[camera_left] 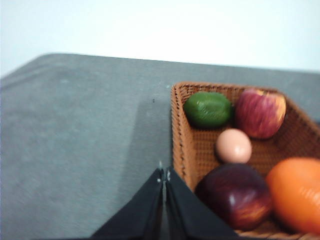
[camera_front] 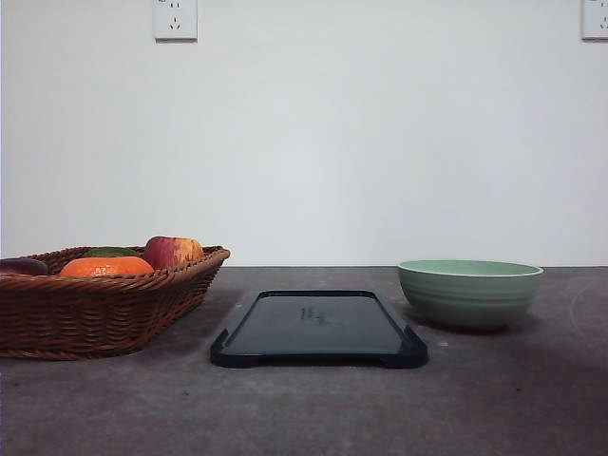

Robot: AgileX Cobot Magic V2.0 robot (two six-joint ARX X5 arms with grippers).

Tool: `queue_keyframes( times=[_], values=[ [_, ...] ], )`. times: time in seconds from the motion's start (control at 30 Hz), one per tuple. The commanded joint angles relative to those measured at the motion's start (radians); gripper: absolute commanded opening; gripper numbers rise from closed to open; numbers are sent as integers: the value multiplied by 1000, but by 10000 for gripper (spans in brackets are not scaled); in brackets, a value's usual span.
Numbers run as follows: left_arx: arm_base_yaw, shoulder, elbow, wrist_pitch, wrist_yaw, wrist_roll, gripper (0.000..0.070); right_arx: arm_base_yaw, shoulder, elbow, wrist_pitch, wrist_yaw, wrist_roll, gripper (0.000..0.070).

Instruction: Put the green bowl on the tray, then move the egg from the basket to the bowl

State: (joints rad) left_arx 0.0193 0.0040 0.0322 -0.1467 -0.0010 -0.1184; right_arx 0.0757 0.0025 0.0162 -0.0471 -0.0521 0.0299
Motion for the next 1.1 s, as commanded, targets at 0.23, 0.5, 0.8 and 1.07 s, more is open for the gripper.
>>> queue_keyframes(
  times=[0.23,0.5,0.8,1.07],
  values=[
    [2,-1,-18,23,1,-627,0,0,1,-4,30,11,451,8],
    [2,-1,-17,296,1,-413,0,0,2,-1,284,11,438,7],
    [2,8,104,378,1,-298,0,0,2,78,308,2,322,6],
    [2,131,320,295,1,-222,0,0,99,242,279,-3,291,6]
  ],
)
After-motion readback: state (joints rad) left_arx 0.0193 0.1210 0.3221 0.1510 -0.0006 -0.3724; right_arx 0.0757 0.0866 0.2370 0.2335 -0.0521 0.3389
